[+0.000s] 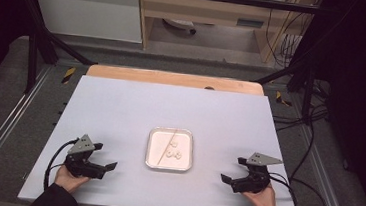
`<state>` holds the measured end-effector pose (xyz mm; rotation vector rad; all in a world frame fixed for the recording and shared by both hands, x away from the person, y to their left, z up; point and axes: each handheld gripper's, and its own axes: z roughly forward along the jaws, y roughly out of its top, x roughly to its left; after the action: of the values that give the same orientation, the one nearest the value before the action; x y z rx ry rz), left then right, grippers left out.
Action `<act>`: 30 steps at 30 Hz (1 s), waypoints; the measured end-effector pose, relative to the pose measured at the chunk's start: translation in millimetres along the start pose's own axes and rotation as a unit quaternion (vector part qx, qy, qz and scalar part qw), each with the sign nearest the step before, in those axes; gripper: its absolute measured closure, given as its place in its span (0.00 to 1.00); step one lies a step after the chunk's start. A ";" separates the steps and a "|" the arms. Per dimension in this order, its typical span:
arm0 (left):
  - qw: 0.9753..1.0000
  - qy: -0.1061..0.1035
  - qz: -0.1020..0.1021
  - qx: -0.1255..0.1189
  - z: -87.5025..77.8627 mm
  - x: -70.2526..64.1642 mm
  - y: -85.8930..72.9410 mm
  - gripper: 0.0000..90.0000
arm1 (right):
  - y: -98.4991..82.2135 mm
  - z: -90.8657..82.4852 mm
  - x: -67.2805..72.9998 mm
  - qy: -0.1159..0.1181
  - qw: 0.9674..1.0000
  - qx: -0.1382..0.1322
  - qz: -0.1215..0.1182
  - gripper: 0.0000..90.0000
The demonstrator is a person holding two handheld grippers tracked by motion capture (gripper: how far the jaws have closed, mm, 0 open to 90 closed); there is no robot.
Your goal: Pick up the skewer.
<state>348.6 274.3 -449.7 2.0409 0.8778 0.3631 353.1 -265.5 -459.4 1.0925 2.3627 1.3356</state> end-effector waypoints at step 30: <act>1.000 0.017 -0.007 0.006 4.3 -16.7 18.4 0.09 | 0.0 0.8 0.5 -0.005 1.000 0.001 -0.002 0.01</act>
<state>347.4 253.0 -436.3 2.0430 0.9162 0.3868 353.2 -264.7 -459.7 1.0908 2.3577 1.3233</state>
